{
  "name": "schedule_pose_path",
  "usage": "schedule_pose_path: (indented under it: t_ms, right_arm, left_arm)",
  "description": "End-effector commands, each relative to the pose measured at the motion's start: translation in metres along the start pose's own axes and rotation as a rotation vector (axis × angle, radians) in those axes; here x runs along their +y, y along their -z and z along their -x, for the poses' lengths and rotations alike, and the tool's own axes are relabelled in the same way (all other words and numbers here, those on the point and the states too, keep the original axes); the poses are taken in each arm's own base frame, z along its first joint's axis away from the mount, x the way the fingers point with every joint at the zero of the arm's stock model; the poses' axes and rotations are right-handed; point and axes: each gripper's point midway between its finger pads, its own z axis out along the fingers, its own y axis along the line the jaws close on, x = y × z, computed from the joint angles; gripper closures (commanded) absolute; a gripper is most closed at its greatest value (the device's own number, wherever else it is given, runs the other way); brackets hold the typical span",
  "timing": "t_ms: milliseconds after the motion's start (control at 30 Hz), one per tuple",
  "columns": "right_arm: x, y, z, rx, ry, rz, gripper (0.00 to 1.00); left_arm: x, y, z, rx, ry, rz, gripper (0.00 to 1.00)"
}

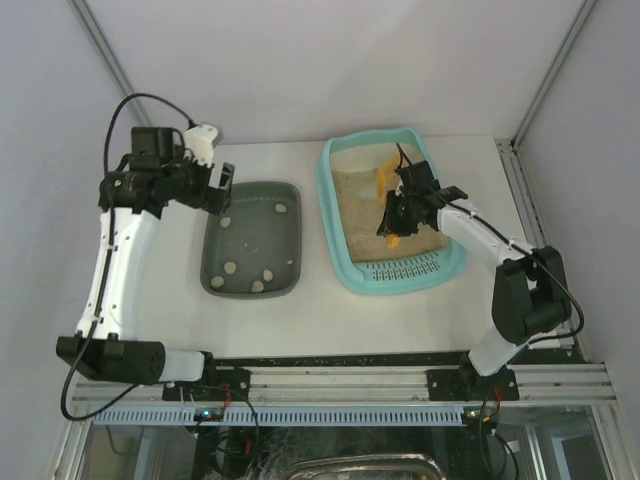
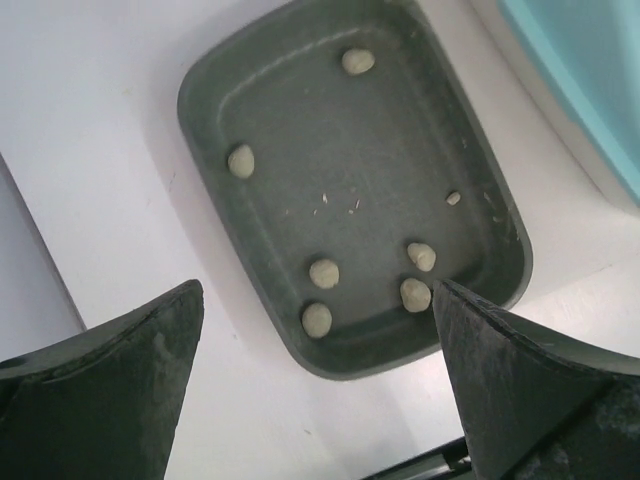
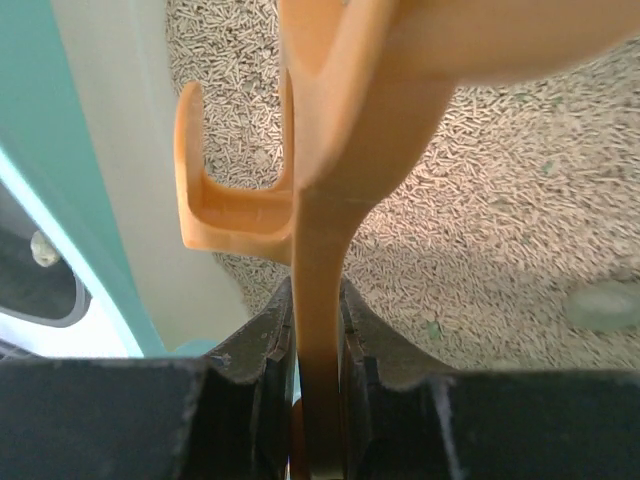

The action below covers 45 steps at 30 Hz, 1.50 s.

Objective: Clean the litter box

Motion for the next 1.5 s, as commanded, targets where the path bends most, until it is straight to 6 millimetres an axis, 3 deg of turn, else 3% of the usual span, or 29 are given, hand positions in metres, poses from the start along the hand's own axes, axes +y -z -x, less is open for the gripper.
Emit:
schedule_pose_path:
  t_ms: [0,133,267,333,500,600,733,900,1033,1233,1333,1467]
  right_arm:
    - [-0.005,0.046,0.012,-0.094,0.114,-0.176,1.00]
    - [-0.002,0.057,0.001,-0.072,0.107,-0.192,1.00]
    - [-0.002,0.064,-0.014,-0.018,0.093,-0.192,1.00]
    - [0.000,0.075,-0.016,-0.004,0.100,-0.218,1.00]
    - [-0.004,0.105,-0.010,-0.014,0.185,-0.365,1.00]
    - [0.001,0.113,-0.006,-0.034,0.239,-0.341,1.00]
    - [0.001,0.109,-0.009,0.002,0.291,-0.287,1.00]
    - [-0.026,0.100,0.000,0.021,0.191,-0.355,1.00]
    - [-0.032,0.095,0.017,-0.031,0.146,-0.384,1.00]
    - [-0.018,0.093,0.049,-0.080,0.081,-0.376,1.00]
    - [-0.008,0.097,0.059,-0.088,0.053,-0.365,1.00]
    - [0.007,0.104,0.074,-0.127,0.056,-0.320,1.00]
  left_arm:
    - [-0.009,-0.012,0.062,-0.107,-0.173,0.043,0.01]
    - [-0.041,-0.046,0.084,-0.107,-0.205,-0.077,0.00]
    - [-0.086,-0.099,0.078,-0.055,-0.057,-0.254,0.00]
    - [-0.103,-0.113,0.080,-0.024,0.039,-0.288,0.00]
    - [-0.105,-0.110,0.117,-0.140,0.130,-0.243,0.00]
    - [-0.115,-0.107,0.116,-0.105,-0.009,-0.231,0.00]
    - [-0.123,-0.100,0.111,-0.094,-0.064,-0.256,0.00]
    - [-0.126,-0.094,0.130,-0.153,-0.030,-0.256,0.00]
    - [-0.134,-0.102,0.149,-0.188,-0.022,-0.213,0.00]
    - [-0.112,-0.121,0.179,-0.292,0.343,-0.035,0.00]
    - [-0.123,-0.135,0.173,-0.276,0.546,-0.093,0.00]
    - [-0.147,-0.162,0.159,-0.227,0.670,-0.114,0.00]
